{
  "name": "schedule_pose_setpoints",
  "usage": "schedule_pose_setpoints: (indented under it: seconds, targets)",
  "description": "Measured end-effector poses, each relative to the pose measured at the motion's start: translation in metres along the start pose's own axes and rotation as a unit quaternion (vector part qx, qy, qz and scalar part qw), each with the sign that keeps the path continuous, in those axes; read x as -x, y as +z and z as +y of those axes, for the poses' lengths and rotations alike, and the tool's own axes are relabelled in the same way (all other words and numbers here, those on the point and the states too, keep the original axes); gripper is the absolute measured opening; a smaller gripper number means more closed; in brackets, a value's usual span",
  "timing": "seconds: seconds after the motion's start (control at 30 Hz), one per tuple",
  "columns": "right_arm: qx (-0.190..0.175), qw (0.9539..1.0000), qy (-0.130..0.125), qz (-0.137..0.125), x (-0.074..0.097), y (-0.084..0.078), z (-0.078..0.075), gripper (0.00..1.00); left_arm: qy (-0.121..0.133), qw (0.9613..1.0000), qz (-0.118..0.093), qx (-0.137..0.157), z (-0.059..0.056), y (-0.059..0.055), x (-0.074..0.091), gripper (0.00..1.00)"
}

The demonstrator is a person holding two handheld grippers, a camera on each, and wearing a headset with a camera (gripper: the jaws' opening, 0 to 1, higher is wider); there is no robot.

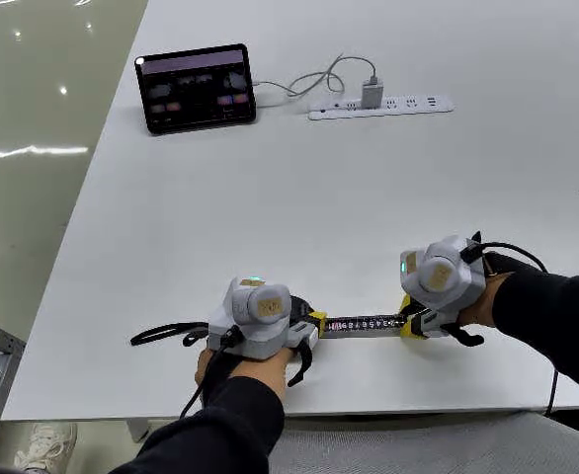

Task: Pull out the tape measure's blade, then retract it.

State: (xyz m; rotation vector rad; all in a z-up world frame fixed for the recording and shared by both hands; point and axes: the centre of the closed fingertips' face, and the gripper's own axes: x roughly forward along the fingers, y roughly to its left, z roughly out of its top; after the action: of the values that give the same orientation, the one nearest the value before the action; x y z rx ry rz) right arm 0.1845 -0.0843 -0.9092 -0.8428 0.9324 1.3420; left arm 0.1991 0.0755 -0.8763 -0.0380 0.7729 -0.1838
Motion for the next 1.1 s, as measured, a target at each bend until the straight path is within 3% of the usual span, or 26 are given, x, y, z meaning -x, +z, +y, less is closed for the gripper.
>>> schedule_pose_setpoints:
  seconds: [1.1]
  targets:
    - [0.005, 0.9999, -0.003, -0.014, -0.008, 0.018, 0.004, 0.11, -0.001, 1.0000, 0.002, 0.003, 0.000, 0.000, -0.001, 0.61]
